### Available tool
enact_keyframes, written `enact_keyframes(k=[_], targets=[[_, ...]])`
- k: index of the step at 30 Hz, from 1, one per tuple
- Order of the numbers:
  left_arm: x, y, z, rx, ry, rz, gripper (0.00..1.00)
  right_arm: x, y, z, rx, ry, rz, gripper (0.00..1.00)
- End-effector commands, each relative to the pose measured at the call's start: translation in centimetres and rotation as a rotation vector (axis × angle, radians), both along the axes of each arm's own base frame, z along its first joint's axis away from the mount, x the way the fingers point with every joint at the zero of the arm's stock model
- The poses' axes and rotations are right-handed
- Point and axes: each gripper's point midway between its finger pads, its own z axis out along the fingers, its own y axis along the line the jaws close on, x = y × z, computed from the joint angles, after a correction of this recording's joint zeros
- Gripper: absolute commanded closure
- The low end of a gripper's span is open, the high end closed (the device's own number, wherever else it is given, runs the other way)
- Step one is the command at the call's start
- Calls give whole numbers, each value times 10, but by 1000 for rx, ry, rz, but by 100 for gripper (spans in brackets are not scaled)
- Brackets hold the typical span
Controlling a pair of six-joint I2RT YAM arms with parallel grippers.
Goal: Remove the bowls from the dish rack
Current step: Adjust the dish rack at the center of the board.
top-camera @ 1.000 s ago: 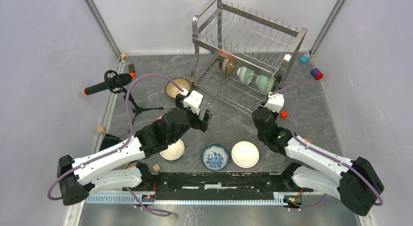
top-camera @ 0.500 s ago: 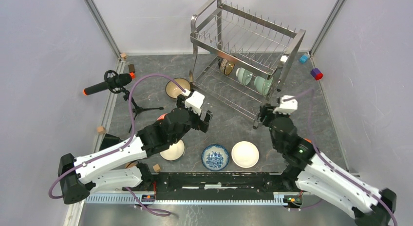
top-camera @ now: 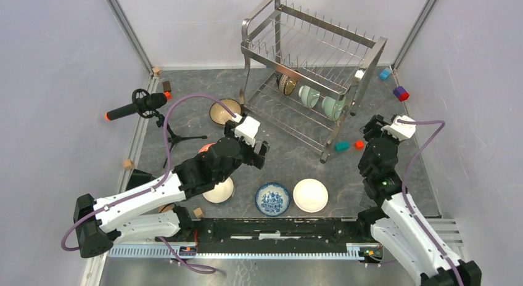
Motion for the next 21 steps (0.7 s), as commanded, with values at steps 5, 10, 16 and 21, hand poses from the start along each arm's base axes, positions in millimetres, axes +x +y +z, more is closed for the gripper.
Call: enact_keyframes(k=[5,10,16,21], targets=[[-1,-2,25,-2,-67,-24,0,67,-5,29,-28,-208,250,32],[-5,-7,25,4,-58,-48,0,107,1,24,-60,-220,412,19],[-7,-7,29,-11,-53,-58,0,147,6,28,-110,-242,470,2],[-9,-9,29,-18,-41,-70,0,176,-1,25,-202,-201,456,4]])
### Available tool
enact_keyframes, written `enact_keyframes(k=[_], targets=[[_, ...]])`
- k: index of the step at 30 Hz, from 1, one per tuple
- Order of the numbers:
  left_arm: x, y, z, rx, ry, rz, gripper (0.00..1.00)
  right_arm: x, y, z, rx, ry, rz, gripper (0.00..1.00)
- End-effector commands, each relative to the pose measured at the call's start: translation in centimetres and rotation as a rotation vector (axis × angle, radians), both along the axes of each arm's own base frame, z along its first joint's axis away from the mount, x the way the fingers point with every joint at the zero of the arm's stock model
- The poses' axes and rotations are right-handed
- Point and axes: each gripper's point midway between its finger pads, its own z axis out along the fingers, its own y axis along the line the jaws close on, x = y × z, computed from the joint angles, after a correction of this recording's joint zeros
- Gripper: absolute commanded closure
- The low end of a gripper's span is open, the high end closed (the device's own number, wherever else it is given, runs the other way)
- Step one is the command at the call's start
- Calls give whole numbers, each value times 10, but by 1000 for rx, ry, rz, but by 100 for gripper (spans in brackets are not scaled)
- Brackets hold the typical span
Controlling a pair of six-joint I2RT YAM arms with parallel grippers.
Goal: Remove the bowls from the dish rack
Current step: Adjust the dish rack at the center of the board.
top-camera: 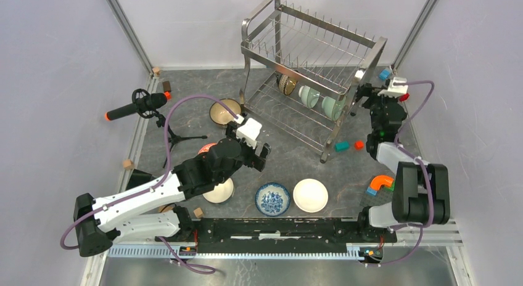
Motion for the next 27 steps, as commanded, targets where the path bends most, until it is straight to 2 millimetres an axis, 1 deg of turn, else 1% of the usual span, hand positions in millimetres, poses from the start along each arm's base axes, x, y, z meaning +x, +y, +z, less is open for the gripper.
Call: enact_keyframes(k=[1,5,9,12,13,14,15,20,23,27], targets=[[-2,-5,28,-32,-46,-43,0,27,1,43,-120,-129,34,5],[-4,-7,28,-36,-39,-55,0,51,-1,48,-133,-141,37,9],[-5,-9,28,-37,-34,-61,0,72,-6,46,-142,-120,20,12],[-6,-10,27,-37,-31,-66,0,81,-7,44,-146,-105,23,19],[-6,-11,26,-34,-28,-68,0,81,-6,45,-146,-107,25,22],[-6,-11,26,-33,-27,-68,0,81,-6,44,-144,-106,23,23],[-6,-11,26,-31,-25,-68,0,80,-6,43,-143,-107,24,26],[-4,-10,24,-22,-24,-60,0,75,-8,42,-149,-96,11,53],[-4,-8,25,-22,-27,-54,0,69,-11,41,-149,-86,-6,66],[-4,-8,27,-26,-30,-53,0,59,-17,46,-149,-85,-47,81]])
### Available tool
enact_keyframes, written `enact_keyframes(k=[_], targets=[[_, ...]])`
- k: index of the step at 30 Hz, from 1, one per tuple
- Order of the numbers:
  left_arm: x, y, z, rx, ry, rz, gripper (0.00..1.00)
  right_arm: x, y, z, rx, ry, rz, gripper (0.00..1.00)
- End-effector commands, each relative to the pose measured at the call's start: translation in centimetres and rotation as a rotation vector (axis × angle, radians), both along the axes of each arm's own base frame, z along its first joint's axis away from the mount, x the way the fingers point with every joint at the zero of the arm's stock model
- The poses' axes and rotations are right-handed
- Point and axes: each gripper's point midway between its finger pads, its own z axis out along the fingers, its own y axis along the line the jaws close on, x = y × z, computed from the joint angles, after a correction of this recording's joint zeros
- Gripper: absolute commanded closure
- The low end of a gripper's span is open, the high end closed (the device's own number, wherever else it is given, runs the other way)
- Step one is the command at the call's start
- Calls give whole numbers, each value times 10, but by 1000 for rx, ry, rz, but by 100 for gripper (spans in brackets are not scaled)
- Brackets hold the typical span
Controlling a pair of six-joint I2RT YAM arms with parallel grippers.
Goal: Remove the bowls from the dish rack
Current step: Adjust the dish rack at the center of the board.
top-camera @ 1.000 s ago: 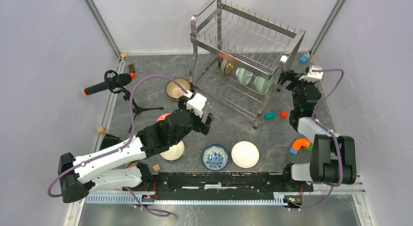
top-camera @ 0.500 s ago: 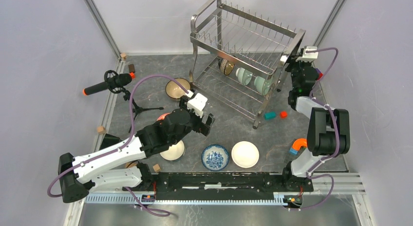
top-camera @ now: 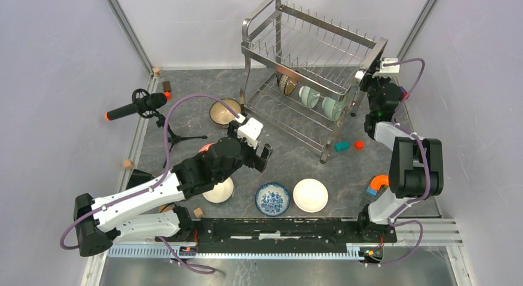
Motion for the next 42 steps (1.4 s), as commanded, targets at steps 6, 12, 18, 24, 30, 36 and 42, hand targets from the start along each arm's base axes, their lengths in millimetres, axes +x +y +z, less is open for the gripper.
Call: enact_keyframes(k=[6,12,18,24,30,36,42], targets=[[0,1,26,-32,-48,-7,0,-34,-28,29,65,-50,-161,100],[1,2,26,-26,-52,1,0,-54,-42,23,134,-13,-271,100],[0,1,26,-30,-51,-3,0,-82,-43,15,188,28,-377,100],[0,1,27,-36,-52,-7,0,-109,-25,-6,232,99,-443,100],[-1,-1,25,-37,-54,-15,0,-140,-22,-28,277,144,-525,100],[-4,-15,25,-108,-82,-74,0,-165,-23,-49,328,196,-559,100],[-19,-56,35,-407,-93,-215,0,-184,-13,-66,386,238,-538,100]])
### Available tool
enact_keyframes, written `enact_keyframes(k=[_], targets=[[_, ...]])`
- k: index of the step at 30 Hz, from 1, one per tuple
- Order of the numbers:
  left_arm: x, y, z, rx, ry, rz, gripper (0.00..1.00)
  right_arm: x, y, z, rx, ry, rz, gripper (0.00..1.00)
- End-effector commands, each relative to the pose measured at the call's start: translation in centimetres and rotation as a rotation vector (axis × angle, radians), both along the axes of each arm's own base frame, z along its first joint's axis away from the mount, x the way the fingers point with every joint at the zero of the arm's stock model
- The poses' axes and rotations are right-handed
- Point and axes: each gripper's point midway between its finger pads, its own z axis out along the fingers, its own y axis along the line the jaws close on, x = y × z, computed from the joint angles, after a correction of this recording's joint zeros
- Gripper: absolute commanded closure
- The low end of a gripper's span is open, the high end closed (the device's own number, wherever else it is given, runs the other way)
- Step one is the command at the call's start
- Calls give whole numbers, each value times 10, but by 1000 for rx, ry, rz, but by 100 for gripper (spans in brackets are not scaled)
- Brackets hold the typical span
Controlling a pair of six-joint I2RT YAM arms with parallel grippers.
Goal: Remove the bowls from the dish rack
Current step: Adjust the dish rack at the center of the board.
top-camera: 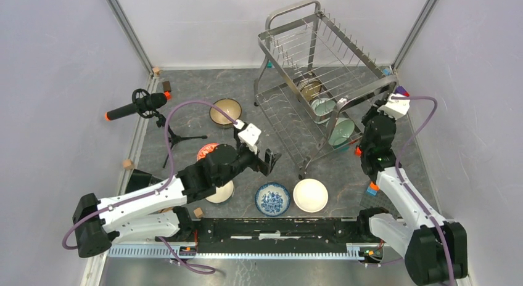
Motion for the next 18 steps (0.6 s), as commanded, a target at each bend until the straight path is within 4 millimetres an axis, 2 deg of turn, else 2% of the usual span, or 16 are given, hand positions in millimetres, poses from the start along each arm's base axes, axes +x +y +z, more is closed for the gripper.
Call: enact_keyframes(k=[1,2,5,10,14,18], targets=[[-14,-43,29,-307,-46,-154,0,-26,-5,-56,199,81,-114,100],[-13,-49,31,-349,-41,-157,0,-27,-3,-58,206,85,-106,100],[-8,-71,16,-351,-16,-159,2,-32,3,-63,225,89,-77,100],[-12,-102,-13,-253,-67,-152,3,-38,12,-60,234,74,-14,100],[-9,-116,-28,-206,-86,-133,4,-42,25,-55,245,57,41,100],[-2,-127,-36,-170,-101,-108,9,-44,31,-61,255,73,69,100]])
